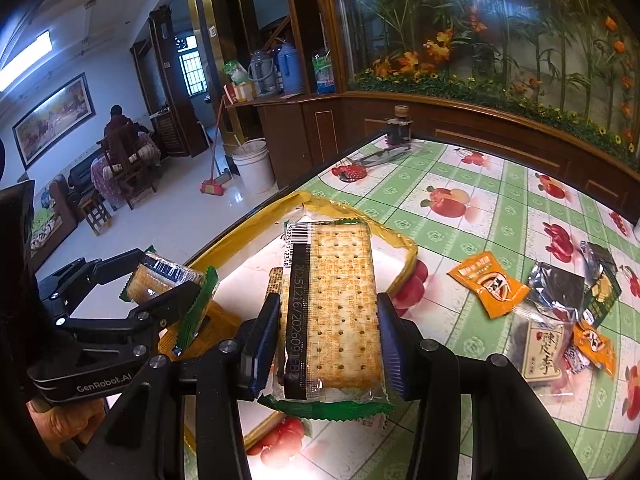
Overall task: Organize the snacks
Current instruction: 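Lift both saltine packs and carry them over the yellow-rimmed tray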
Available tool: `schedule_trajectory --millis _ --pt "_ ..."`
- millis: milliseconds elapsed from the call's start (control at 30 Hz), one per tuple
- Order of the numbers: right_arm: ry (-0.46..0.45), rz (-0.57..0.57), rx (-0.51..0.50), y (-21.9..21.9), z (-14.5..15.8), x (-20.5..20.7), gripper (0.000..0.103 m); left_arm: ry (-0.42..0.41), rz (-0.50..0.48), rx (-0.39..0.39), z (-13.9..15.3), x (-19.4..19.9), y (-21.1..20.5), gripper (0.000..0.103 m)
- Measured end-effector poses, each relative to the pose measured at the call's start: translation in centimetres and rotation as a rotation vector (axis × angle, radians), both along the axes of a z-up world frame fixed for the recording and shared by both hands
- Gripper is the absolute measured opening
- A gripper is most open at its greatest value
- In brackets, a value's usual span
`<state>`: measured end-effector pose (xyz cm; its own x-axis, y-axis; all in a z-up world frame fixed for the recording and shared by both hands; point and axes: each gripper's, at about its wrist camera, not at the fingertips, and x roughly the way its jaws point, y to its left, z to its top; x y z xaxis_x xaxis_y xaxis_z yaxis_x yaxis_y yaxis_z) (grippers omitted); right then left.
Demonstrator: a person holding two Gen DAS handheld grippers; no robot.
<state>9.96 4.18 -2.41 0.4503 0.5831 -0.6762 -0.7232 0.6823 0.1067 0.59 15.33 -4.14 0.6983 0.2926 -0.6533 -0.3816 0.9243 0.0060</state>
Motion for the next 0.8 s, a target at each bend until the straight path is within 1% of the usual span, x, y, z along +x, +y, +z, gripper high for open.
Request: schedule_trajectory --millis 133,433,800 --pt "0.012 0.009 -0.016 1.6 -0.8 1.3 0.047 0.003 0.012 -0.008 -0.2 0.0 0.8 0.087" --pt "0.056 0.035 -0.064 5.2 -3.9 3.7 0.047 0.036 0.004 -0.013 -1.3 0.9 1.1 0.087" --pt "0.073 0.035 -0.081 6.7 -5.7 5.6 0.047 0.083 -0.013 -0.011 -2.7 2.6 0.9 0.087"
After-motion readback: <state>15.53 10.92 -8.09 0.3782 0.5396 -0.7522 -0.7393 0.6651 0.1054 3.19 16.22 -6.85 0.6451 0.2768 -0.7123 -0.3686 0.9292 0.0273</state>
